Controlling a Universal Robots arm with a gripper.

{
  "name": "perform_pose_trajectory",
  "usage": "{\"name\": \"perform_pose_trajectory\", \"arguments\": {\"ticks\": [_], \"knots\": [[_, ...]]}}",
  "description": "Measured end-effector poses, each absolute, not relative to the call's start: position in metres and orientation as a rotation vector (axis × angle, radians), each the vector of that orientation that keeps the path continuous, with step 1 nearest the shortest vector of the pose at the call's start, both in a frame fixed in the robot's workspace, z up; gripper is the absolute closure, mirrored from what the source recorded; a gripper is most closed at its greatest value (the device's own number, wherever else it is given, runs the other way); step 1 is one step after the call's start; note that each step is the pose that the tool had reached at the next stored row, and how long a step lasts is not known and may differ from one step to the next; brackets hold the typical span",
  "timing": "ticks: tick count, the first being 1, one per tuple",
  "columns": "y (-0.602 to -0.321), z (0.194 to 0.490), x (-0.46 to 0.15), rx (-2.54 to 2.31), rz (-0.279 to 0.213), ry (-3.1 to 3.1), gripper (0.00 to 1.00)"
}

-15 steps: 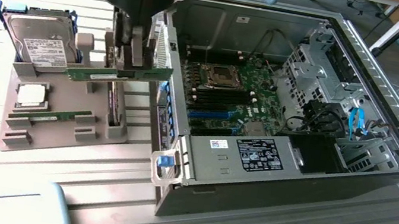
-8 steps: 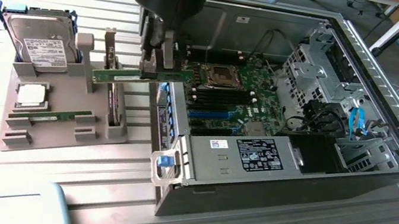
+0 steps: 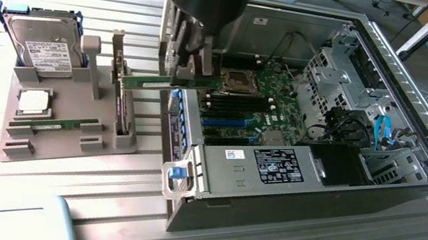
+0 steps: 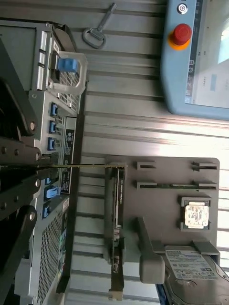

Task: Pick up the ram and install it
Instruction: 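Pick up the ram and move it above insertion slot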

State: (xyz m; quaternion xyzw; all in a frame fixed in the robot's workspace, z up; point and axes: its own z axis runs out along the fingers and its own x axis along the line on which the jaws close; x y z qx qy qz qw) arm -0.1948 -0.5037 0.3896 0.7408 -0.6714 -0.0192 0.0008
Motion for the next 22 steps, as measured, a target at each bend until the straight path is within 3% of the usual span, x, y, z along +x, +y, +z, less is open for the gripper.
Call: {"name": "perform_pose_trajectory", "arguments": {"ticks": [22], "knots": [[-0.504,0.390,-0.113,2.326,-0.060,-2.108,0.87]]}}
